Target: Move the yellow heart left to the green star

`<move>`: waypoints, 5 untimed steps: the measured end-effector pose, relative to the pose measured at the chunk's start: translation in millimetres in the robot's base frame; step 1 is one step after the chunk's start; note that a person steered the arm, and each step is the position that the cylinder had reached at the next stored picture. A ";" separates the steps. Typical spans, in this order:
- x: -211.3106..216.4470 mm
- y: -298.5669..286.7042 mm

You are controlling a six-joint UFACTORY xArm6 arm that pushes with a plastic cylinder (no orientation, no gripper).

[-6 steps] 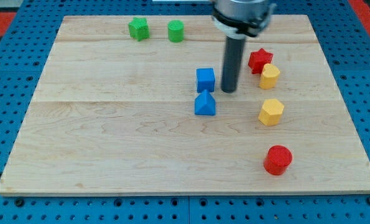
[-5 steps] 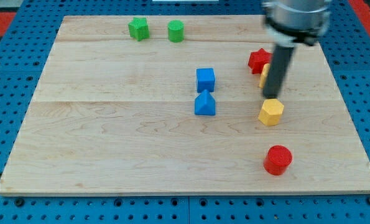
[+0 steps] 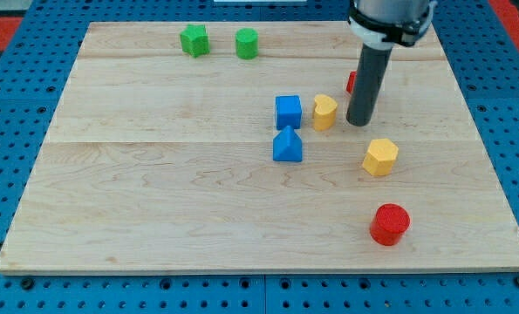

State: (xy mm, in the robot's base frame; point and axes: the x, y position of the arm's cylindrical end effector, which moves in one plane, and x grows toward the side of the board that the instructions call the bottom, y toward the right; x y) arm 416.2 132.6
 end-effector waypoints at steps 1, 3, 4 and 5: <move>3.0 -16.8; -62.2 -114.7; -86.0 -99.3; -109.8 -80.7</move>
State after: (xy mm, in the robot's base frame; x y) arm 306.5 51.9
